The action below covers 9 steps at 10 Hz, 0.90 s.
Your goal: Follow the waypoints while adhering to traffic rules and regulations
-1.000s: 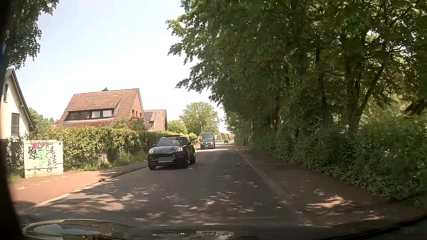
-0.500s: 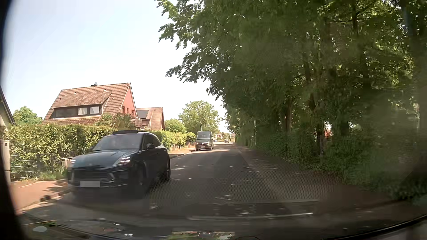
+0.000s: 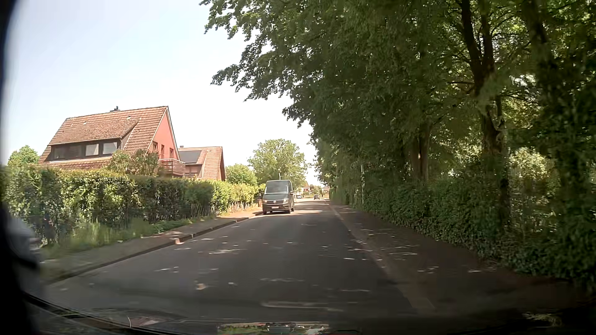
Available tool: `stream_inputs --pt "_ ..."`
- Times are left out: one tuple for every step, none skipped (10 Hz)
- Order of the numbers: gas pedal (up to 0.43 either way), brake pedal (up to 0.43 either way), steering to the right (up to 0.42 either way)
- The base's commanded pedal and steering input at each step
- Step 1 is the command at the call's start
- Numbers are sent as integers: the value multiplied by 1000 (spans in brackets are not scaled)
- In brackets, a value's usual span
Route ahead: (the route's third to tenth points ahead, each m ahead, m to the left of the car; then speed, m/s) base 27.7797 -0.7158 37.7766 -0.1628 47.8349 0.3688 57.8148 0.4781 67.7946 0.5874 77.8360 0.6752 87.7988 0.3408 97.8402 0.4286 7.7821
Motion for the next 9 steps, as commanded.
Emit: stream_inputs --pt "138 0 -3" --pt "138 0 -3" --pt "138 0 -3" --pt "138 0 -3" --pt "138 0 -3" --pt "138 0 -3" --pt "138 0 -3" --pt "138 0 -3" --pt "150 0 -3"
